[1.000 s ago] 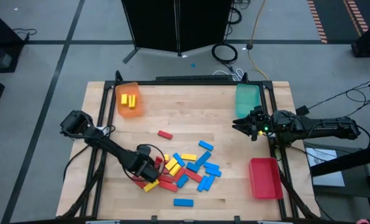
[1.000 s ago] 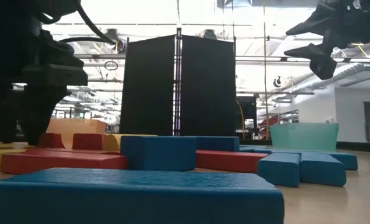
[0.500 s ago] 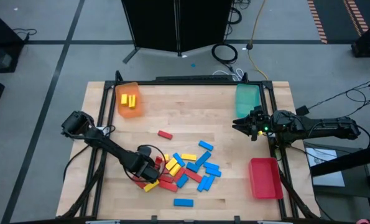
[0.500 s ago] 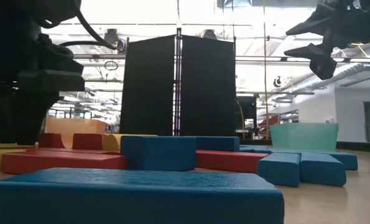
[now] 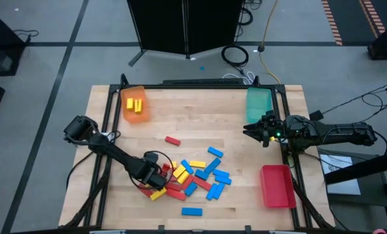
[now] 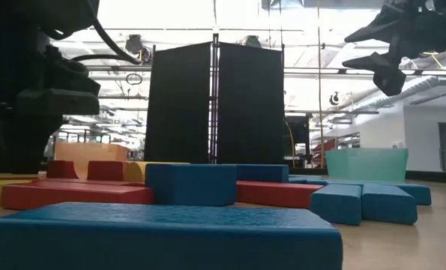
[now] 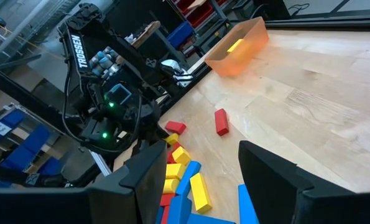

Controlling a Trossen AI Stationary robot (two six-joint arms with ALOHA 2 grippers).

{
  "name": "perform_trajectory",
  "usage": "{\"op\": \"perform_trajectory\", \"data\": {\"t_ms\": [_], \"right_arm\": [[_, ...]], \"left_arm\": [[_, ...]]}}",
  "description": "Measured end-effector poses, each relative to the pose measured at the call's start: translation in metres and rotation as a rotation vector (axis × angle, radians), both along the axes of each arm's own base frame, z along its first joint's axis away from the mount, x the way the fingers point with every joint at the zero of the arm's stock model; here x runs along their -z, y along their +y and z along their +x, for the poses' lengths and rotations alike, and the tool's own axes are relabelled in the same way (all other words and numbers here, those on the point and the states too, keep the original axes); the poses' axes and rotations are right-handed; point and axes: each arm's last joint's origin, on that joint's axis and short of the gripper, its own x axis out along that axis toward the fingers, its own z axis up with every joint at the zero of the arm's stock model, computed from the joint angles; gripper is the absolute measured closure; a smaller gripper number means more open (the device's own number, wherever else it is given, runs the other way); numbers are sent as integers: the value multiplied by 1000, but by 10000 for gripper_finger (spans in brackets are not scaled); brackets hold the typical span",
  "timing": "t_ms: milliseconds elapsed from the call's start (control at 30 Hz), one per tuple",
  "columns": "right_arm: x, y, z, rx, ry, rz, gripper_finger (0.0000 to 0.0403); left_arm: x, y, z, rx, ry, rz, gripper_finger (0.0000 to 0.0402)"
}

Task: Sort blocks
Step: Put the yellow block into the orange bin

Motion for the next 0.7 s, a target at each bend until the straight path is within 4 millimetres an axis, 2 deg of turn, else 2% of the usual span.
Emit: {"op": "perform_trajectory", "data": {"t_ms": [167,400,567,700], "right_arm": [[0,0,0,0,-6,0,209],[0,0,0,-1,-5,-3,209],[0,0,0,0,-5,-3,209],[0,0,0,0,-5,-3,209]], "left_arm": [[-18,-2,4,-2,-80,-52,323],[-54,8,8,-32,-224,3,323],[-94,29,6,-88,-388,162,323],[-133,58,-4,-167,-524,410,323]]}}
